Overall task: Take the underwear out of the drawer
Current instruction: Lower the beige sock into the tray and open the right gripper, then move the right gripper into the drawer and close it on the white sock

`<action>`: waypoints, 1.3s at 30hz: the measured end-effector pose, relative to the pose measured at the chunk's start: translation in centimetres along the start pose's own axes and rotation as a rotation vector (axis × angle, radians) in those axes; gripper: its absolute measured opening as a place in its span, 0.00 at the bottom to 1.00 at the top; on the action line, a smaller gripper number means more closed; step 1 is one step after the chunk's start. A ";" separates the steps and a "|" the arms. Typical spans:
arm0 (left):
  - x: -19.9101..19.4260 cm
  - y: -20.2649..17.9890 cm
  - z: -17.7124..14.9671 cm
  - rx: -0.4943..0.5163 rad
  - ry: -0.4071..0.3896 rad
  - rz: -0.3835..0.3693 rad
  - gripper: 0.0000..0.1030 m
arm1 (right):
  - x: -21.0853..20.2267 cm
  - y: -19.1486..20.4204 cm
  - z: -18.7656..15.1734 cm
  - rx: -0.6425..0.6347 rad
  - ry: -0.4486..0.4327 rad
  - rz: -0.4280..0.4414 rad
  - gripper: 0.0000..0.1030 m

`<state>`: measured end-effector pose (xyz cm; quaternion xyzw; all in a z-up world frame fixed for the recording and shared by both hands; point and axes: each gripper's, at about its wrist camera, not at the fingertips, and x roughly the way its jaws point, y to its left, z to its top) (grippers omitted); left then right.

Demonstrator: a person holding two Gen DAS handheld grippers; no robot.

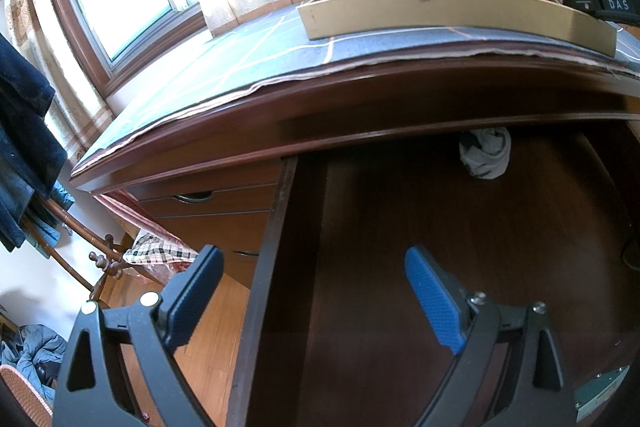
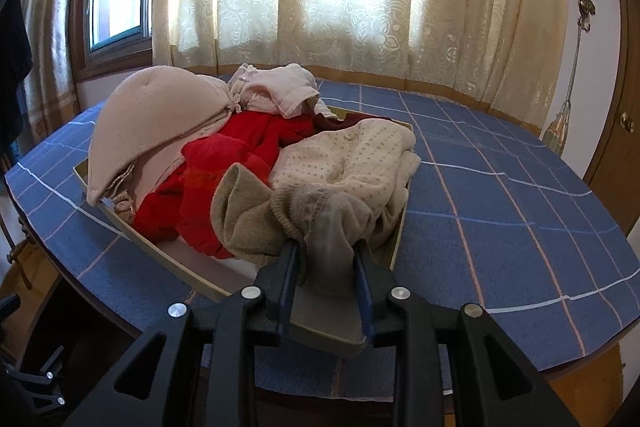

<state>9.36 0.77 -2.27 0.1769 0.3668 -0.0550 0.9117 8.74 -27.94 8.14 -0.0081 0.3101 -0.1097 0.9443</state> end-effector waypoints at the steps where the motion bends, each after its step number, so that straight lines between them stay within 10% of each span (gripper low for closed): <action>1: 0.0 0.0 0.1 0.000 0.000 0.001 0.91 | 0.0 -0.3 -0.1 0.017 -0.004 0.014 0.34; 14: 0.0 0.0 0.0 -0.002 -0.001 0.002 0.91 | -4.5 -0.3 -1.8 0.042 -0.233 0.072 0.54; 19: -0.1 0.5 0.1 -0.021 -0.005 0.004 0.91 | -7.9 1.0 -4.3 0.000 -0.391 0.095 0.94; 27: -0.1 0.9 0.1 -0.043 -0.019 0.004 0.91 | -7.3 6.7 -7.1 -0.305 -0.309 0.281 0.93; 34: 0.1 2.0 0.2 -0.098 -0.031 0.000 0.91 | -5.0 10.3 -8.5 -0.561 -0.146 0.429 0.50; 39: 0.7 3.4 0.2 -0.184 -0.015 -0.021 0.91 | -1.3 12.6 -10.1 -0.714 -0.048 0.357 0.49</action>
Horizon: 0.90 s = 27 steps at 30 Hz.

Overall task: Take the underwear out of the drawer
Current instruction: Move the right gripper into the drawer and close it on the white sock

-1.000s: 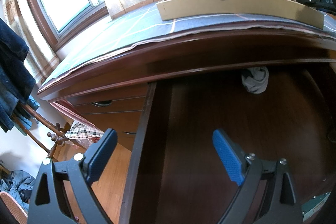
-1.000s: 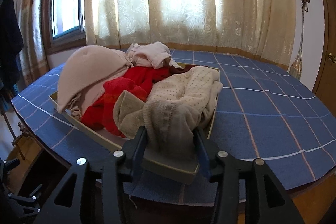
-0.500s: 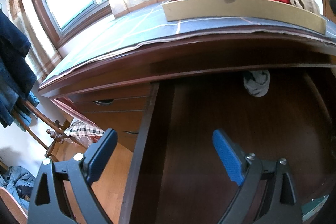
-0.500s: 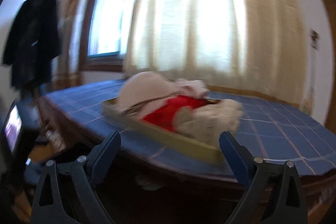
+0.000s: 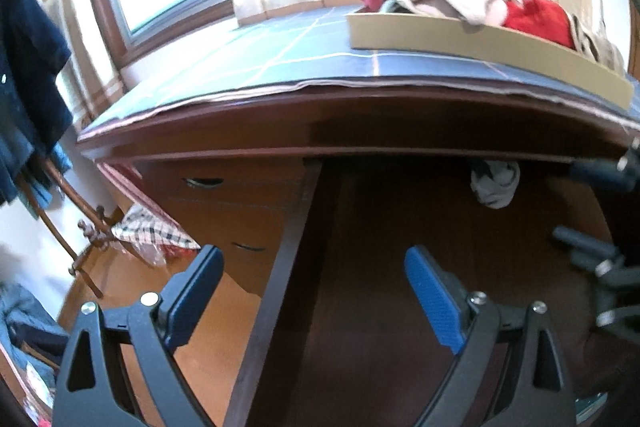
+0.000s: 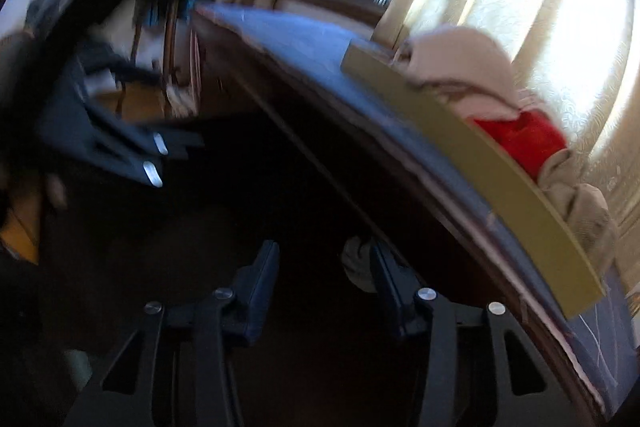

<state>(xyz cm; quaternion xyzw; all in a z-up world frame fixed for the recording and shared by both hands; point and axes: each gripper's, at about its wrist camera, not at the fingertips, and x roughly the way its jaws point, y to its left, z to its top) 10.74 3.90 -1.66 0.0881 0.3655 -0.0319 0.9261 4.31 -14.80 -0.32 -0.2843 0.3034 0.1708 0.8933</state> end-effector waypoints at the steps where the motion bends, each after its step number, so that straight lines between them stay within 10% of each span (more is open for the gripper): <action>1: -0.1 0.0 -0.2 -0.017 0.000 0.000 0.91 | 0.6 0.6 -0.2 -0.044 0.017 -0.028 0.49; 13: 0.0 1.1 -0.7 -0.096 0.015 -0.042 0.91 | 7.7 6.5 -2.4 -0.527 0.061 -0.466 0.48; 27: -0.2 1.5 -0.8 -0.107 0.005 -0.071 0.91 | 11.3 5.3 -2.0 -0.438 0.128 -0.460 0.45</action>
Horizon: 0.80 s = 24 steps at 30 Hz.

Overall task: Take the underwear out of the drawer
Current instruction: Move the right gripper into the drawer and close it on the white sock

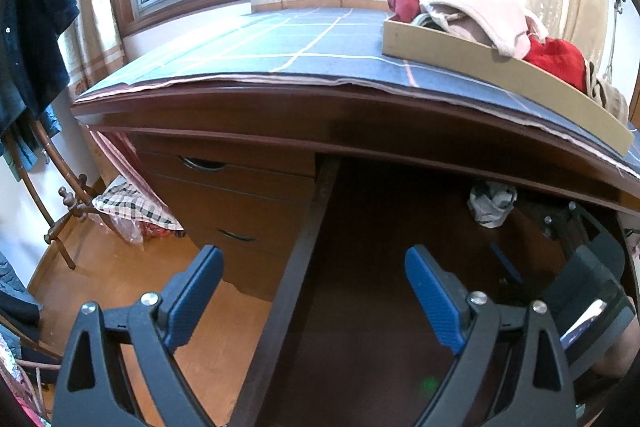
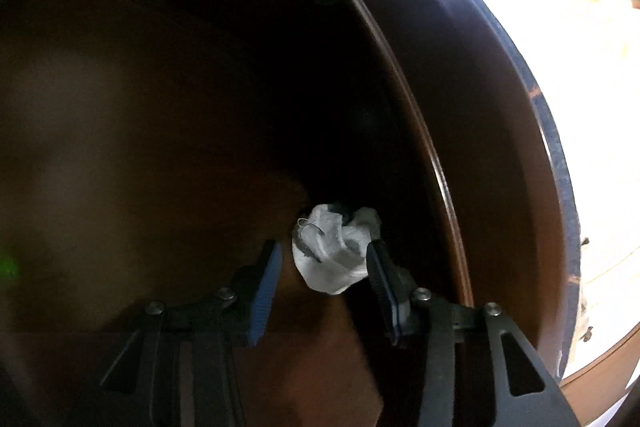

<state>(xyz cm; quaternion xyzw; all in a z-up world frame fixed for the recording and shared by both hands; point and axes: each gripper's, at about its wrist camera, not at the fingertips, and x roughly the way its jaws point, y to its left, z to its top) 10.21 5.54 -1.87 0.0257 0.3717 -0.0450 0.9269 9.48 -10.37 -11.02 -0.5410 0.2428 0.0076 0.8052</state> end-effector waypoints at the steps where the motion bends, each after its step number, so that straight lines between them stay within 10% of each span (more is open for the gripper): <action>1: -0.1 0.0 0.0 -0.002 -0.004 -0.001 0.91 | 0.2 -0.4 0.1 0.013 -0.007 -0.010 0.45; 16: -0.2 -0.2 -0.1 0.013 -0.016 -0.026 0.91 | 2.2 -2.4 -0.3 0.090 -0.009 -0.021 0.43; 24: -0.2 0.0 0.0 0.003 -0.014 -0.050 0.91 | 3.9 -3.4 -1.5 0.162 0.134 0.072 0.14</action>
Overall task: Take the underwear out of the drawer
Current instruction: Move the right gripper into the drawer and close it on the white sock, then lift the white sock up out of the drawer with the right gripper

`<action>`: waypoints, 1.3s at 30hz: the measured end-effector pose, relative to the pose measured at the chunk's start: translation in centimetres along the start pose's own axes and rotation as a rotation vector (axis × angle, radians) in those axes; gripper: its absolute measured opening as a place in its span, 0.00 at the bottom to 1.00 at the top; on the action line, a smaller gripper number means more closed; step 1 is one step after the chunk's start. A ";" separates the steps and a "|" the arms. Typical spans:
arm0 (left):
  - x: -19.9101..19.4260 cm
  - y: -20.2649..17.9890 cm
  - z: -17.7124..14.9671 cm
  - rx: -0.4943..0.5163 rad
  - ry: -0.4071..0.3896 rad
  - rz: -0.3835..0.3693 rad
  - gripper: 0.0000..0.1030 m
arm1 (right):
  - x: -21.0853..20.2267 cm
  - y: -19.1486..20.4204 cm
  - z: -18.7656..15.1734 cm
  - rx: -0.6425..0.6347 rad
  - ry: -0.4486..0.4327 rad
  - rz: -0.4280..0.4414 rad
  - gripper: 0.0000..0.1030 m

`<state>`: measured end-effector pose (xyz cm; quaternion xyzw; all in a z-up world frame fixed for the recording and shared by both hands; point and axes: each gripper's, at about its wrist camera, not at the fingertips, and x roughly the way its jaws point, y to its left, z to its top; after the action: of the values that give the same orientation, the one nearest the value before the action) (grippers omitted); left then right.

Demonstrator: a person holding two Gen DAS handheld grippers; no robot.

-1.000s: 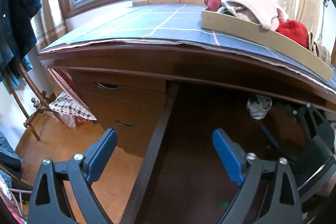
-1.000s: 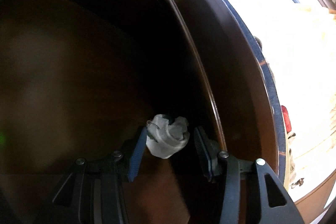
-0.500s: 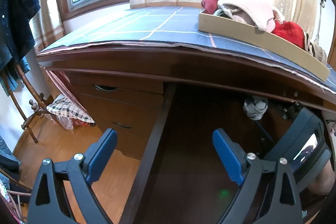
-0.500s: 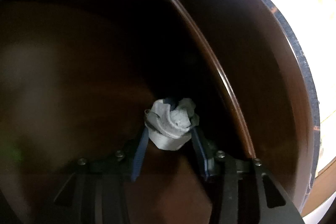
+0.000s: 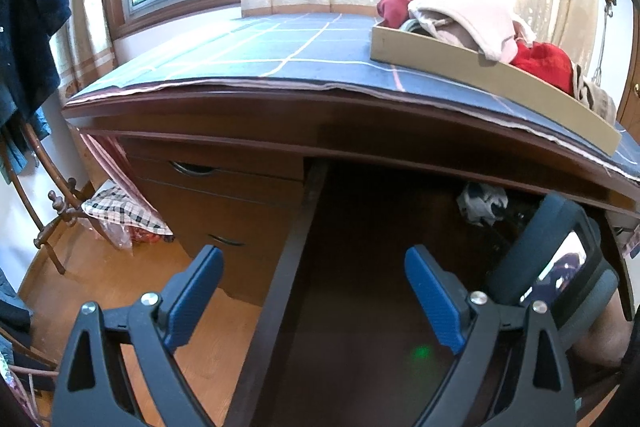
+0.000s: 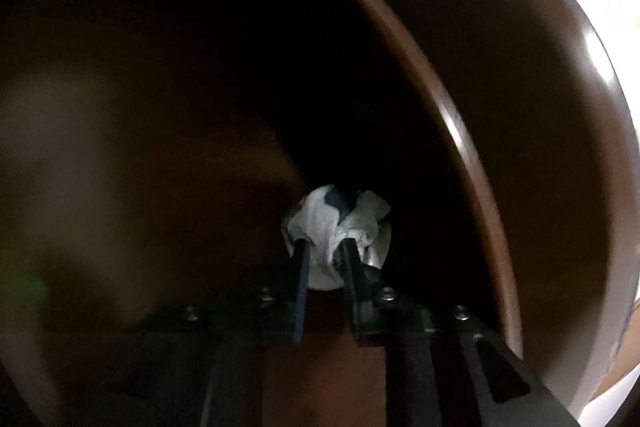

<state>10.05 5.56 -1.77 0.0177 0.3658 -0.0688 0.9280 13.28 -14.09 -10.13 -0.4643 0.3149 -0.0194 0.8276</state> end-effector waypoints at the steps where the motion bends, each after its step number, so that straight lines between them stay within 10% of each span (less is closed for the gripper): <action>1: 0.1 0.0 0.0 -0.001 0.002 -0.001 0.91 | 0.2 0.0 0.1 -0.005 0.007 0.012 0.11; 15: 0.3 -0.2 0.1 0.004 0.004 0.011 0.91 | -4.8 0.3 -0.1 -0.108 -0.075 0.173 0.06; 22: 0.3 -0.5 0.2 0.016 0.005 0.035 0.91 | -7.5 -2.6 -0.3 0.042 -0.171 0.245 0.08; 24: 0.4 -0.7 0.2 0.029 0.007 0.046 0.91 | -8.1 -2.8 -0.3 0.069 -0.185 0.268 0.14; 29: 0.4 -0.8 0.1 0.030 0.006 0.053 0.91 | -8.4 -4.2 -1.2 0.073 -0.237 0.278 0.69; 39: 0.4 -0.8 0.0 0.029 0.001 0.057 0.91 | -4.8 -5.2 -0.4 0.094 -0.118 0.270 0.67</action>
<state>10.24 4.77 -2.01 0.0418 0.3647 -0.0475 0.9290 10.61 -15.79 -3.77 -0.3787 0.3240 0.1049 0.8606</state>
